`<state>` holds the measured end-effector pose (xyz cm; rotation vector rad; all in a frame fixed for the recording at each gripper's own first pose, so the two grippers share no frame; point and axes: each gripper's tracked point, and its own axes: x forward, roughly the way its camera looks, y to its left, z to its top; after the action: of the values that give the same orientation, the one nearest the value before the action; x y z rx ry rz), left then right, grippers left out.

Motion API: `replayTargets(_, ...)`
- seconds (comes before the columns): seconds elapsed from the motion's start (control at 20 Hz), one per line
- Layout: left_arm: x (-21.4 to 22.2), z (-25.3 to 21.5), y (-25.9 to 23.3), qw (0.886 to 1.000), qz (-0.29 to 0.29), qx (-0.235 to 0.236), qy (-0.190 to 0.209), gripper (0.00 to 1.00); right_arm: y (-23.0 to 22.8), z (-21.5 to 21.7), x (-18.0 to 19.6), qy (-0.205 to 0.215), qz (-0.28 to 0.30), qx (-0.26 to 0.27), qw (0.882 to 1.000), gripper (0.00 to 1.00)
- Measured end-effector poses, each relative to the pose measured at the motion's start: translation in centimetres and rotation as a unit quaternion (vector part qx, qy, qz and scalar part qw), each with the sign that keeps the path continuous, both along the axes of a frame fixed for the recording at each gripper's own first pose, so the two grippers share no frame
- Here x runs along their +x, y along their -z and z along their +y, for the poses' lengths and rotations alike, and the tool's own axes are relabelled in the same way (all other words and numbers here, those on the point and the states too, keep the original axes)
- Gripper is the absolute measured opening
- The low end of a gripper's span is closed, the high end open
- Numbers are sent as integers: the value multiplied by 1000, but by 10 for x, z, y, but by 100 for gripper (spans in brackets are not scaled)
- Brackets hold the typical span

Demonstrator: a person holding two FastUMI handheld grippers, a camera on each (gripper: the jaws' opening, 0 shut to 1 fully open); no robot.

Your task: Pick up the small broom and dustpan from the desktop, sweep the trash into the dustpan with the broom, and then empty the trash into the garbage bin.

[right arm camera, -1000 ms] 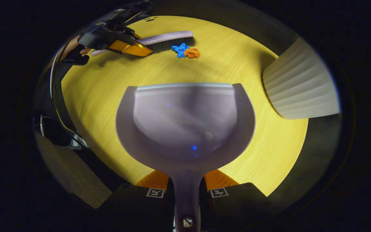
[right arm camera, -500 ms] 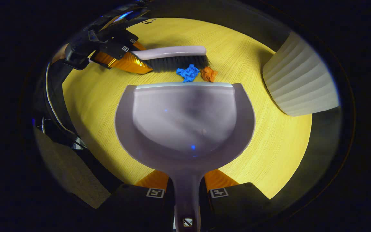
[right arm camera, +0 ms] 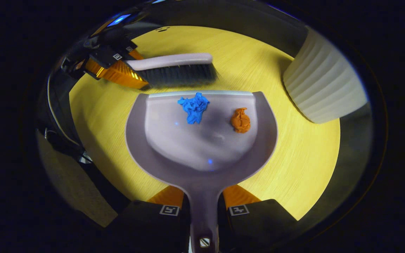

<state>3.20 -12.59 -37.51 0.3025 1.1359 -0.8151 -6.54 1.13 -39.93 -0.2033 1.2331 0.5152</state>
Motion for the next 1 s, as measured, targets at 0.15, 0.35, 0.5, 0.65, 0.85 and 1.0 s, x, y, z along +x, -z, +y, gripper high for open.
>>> replayTargets(0.15, 6, 21, -27, 996, -58, -12, -72, 26, -27, -3, -6, 58, -13, 14, 998, 36)
replayTargets(0.35, -16, 53, -37, 987, -89, -13, -129, 26, -77, -18, -8, 134, -28, 25, 990, 40)
replayTargets(0.5, -38, 52, -23, 985, -92, -10, -143, 27, -124, -45, -8, 170, -44, 18, 984, 36)
replayTargets(0.65, -78, 59, -22, 986, -82, -14, -144, 26, -176, -76, 5, 197, -71, 7, 978, 36)
replayTargets(0.85, -101, 74, -25, 986, -76, -22, -149, 27, -239, -112, 39, 250, -110, 22, 962, 36)
replayTargets(1.0, -112, 83, -25, 985, -73, -26, -156, 26, -284, -150, 76, 267, -138, -15, 954, 32)
